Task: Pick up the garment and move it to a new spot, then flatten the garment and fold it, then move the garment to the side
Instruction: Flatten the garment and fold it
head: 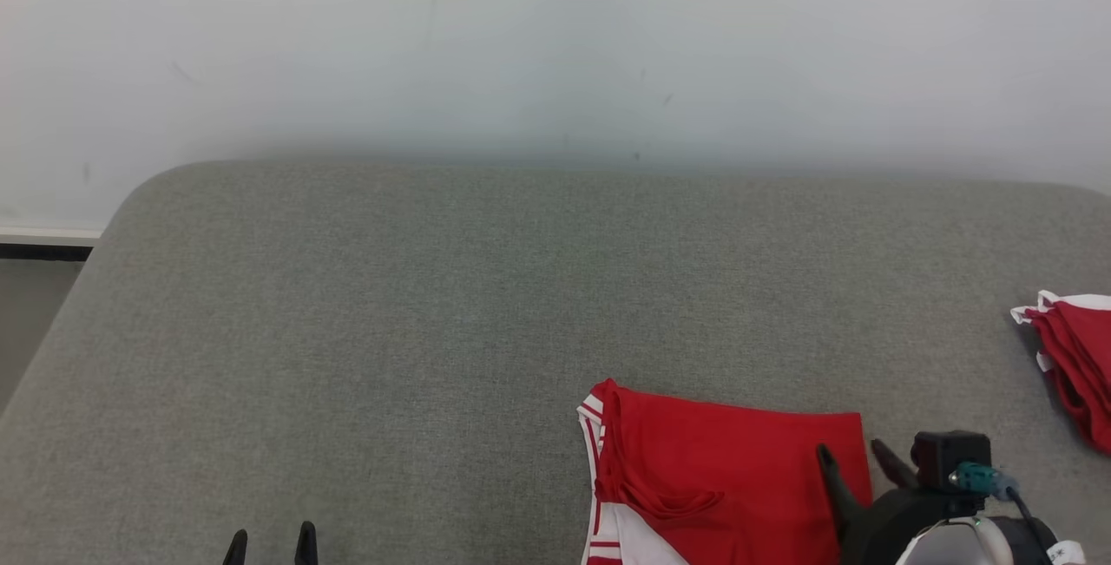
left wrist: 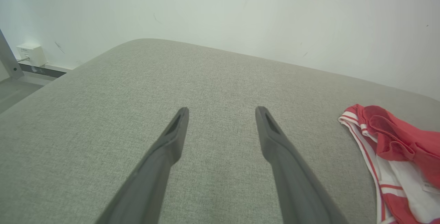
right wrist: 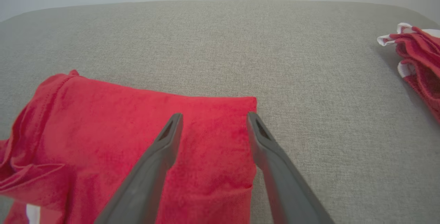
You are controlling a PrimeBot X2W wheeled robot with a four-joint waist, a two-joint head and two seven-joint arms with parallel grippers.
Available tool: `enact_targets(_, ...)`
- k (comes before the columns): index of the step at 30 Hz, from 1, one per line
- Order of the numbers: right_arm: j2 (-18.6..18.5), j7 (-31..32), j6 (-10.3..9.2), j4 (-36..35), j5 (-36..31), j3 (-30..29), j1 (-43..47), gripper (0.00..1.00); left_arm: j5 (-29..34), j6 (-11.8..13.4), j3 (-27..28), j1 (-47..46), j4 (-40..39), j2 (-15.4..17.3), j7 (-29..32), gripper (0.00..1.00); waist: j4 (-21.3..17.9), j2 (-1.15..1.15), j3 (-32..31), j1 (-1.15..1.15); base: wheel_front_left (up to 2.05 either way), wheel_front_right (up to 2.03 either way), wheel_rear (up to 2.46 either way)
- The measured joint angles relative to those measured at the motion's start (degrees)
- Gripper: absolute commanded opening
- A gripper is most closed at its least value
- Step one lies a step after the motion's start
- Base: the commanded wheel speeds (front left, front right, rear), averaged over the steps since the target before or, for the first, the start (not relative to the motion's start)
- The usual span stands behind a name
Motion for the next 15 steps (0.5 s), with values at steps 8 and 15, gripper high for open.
enact_targets(8, 0.79, -0.05, 0.00, 1.57, 0.44, 5.30, 1.71, 0.00, 0.08, 0.00, 0.03, -0.23, -0.02, 0.05, 0.00, 1.00, -1.12, 0.00, 0.25, 0.00, 0.00, 0.00, 0.00)
enact_targets(15, 1.27, -0.02, 0.00, 3.12, 1.08, 10.73, 2.03, 0.00, 0.07, -0.01, -0.30, -0.26, 0.00, 0.15, 0.00, 1.00, -0.95, 0.00, 0.38, 0.00, 0.00, 0.00, 0.00)
